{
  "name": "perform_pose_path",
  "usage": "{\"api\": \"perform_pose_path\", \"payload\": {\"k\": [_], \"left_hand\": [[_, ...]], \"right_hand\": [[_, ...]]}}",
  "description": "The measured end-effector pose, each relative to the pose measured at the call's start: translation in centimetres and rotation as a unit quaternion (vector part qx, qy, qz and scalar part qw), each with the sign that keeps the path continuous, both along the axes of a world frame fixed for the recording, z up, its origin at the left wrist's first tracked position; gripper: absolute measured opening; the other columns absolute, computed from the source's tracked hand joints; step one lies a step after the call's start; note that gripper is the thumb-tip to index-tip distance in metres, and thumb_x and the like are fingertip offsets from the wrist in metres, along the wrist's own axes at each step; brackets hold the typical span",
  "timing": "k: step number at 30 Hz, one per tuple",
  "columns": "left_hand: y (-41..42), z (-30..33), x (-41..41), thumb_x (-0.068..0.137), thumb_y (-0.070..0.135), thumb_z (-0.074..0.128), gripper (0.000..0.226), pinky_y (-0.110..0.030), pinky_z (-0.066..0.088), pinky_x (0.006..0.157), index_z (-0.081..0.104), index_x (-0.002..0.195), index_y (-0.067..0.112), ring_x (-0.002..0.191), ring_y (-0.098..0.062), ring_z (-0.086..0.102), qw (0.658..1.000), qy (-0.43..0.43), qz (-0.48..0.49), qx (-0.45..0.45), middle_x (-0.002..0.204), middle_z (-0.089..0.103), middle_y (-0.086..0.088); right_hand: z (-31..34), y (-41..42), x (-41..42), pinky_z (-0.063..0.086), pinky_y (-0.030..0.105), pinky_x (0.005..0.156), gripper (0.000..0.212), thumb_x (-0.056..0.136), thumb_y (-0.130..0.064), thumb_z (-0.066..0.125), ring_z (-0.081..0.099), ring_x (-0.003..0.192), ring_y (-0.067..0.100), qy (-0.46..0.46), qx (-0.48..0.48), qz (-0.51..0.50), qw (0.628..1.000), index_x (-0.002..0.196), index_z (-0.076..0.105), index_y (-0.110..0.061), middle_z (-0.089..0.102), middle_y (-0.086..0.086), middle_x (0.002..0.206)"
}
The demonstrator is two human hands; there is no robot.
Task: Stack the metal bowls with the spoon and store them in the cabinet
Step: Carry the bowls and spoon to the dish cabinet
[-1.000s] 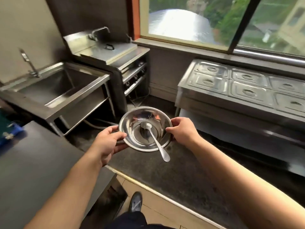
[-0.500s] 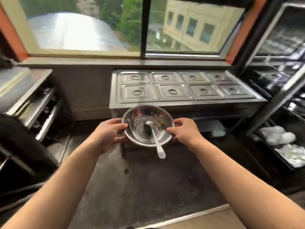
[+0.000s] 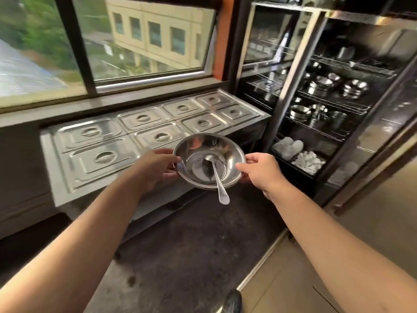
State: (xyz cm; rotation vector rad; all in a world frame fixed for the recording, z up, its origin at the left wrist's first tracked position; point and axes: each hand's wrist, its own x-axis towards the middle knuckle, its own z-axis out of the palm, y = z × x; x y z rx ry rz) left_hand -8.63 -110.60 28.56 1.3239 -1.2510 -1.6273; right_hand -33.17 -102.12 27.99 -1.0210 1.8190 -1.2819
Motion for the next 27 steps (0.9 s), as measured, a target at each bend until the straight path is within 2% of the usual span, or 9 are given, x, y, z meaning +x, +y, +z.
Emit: {"api": "perform_pose_path", "payload": {"k": [3,9,12,15,18,22,27], "left_hand": [[-2.6,-0.1,-4.3,0.091,-0.004,0.062,0.027,-0.025,0.059,0.053,0.068,0.117,0.0,0.07,-0.02,0.067,0.999,-0.005,-0.037,-0.001,0.097,0.068,-0.019],[-8.6,0.0,-12.9,0.089,-0.008,0.062,0.022,-0.032,0.063,0.061,0.067,0.109,-0.001,0.077,-0.029,0.065,0.996,-0.017,-0.086,0.003,0.104,0.065,-0.029],[-12.1,0.1,-16.9,0.089,-0.007,0.064,0.028,-0.038,0.064,0.07,0.066,0.116,-0.003,0.083,-0.032,0.067,0.994,-0.03,-0.101,0.001,0.114,0.066,-0.034],[-15.6,0.7,-21.5,0.09,-0.006,0.062,0.028,-0.026,0.058,0.048,0.066,0.118,-0.003,0.062,-0.023,0.069,0.993,-0.043,-0.113,-0.006,0.095,0.069,-0.024],[-18.7,1.3,-26.2,0.091,-0.009,0.059,0.022,-0.024,0.056,0.045,0.066,0.11,-0.001,0.049,-0.016,0.067,0.993,-0.035,-0.112,-0.002,0.084,0.067,-0.016],[-22.2,1.6,-31.6,0.092,-0.009,0.057,0.027,-0.025,0.059,0.05,0.063,0.119,-0.008,0.057,-0.022,0.066,0.991,-0.026,-0.131,-0.009,0.096,0.066,-0.022],[-27.2,1.2,-38.6,0.092,-0.005,0.061,0.033,-0.025,0.059,0.049,0.061,0.125,-0.003,0.066,-0.024,0.065,0.988,-0.022,-0.155,0.009,0.104,0.067,-0.023]], "right_hand": [[0.0,-0.7,-3.6,0.063,0.041,0.07,0.014,0.087,0.001,0.073,0.076,0.081,0.029,-0.009,-0.005,-0.036,0.999,0.083,0.072,-0.012,0.078,0.014,0.086],[-0.6,-4.5,-11.0,0.063,0.049,0.076,0.014,0.087,0.001,0.074,0.075,0.089,0.035,-0.022,-0.023,-0.094,0.995,0.084,0.071,-0.013,0.077,0.019,0.092],[-1.1,-7.4,-14.9,0.064,0.045,0.071,0.011,0.086,0.0,0.075,0.075,0.089,0.035,-0.024,-0.032,-0.107,0.993,0.085,0.072,-0.011,0.077,0.018,0.09],[-1.3,-10.7,-19.2,0.062,0.037,0.063,0.015,0.086,0.0,0.075,0.075,0.085,0.034,-0.037,-0.044,-0.108,0.993,0.081,0.072,-0.013,0.078,0.017,0.086],[-1.3,-13.9,-23.8,0.064,0.042,0.067,0.016,0.086,-0.001,0.076,0.076,0.082,0.03,-0.033,-0.044,-0.115,0.992,0.081,0.071,-0.015,0.078,0.014,0.085],[-0.9,-17.1,-29.3,0.063,0.041,0.068,0.006,0.087,-0.001,0.075,0.076,0.082,0.031,-0.031,-0.045,-0.117,0.992,0.088,0.074,-0.006,0.077,0.018,0.087],[-1.1,-20.5,-35.4,0.063,0.041,0.067,0.006,0.086,0.0,0.075,0.076,0.081,0.031,-0.036,-0.04,-0.142,0.988,0.087,0.074,-0.006,0.077,0.02,0.086]]}}
